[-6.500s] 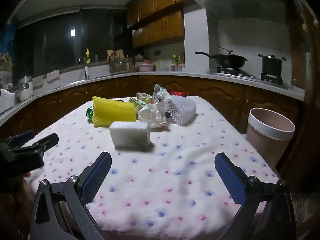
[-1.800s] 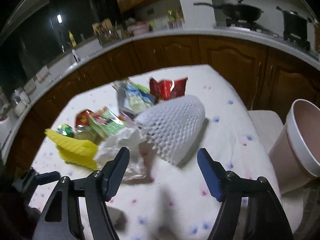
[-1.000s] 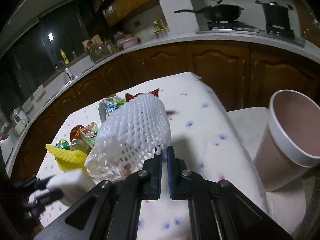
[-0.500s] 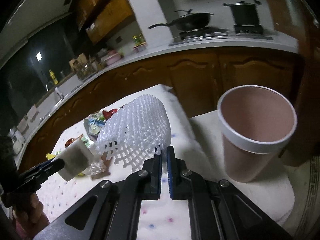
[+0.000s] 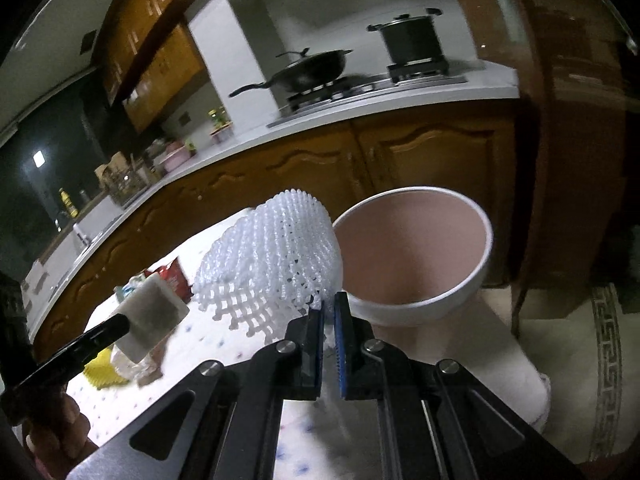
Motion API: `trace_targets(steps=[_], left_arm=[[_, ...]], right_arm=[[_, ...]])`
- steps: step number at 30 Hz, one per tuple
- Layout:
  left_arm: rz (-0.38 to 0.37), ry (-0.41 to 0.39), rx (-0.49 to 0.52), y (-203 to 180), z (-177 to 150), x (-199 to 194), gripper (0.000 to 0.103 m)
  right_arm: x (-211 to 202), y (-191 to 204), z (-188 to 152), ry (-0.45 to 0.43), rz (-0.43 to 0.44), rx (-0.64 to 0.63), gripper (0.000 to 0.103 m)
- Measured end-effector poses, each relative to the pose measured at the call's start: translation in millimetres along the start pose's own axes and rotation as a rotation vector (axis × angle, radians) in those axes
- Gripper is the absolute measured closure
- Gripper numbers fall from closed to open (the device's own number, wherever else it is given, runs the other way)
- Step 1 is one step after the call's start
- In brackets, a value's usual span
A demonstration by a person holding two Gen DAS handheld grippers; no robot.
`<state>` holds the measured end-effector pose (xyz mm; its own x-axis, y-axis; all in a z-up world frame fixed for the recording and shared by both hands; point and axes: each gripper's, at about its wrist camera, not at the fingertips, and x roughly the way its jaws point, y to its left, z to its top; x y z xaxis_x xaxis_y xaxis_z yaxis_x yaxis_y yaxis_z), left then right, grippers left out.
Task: Collect trash
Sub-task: 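Carry the net and sponge to the pink bin and open both tools over it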
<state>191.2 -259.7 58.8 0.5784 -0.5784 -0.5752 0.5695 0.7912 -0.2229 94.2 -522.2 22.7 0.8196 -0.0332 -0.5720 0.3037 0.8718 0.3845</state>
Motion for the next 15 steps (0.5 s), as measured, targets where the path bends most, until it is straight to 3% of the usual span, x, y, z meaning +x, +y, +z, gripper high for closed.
trace_targets(steps=[15], left_arm=[[-0.018,0.027,0.045,-71.9,47.8,92.0,0.068]], right_arm=[[21.7,-61.1,22.8,-0.012,-0.081,0.063,0.098]])
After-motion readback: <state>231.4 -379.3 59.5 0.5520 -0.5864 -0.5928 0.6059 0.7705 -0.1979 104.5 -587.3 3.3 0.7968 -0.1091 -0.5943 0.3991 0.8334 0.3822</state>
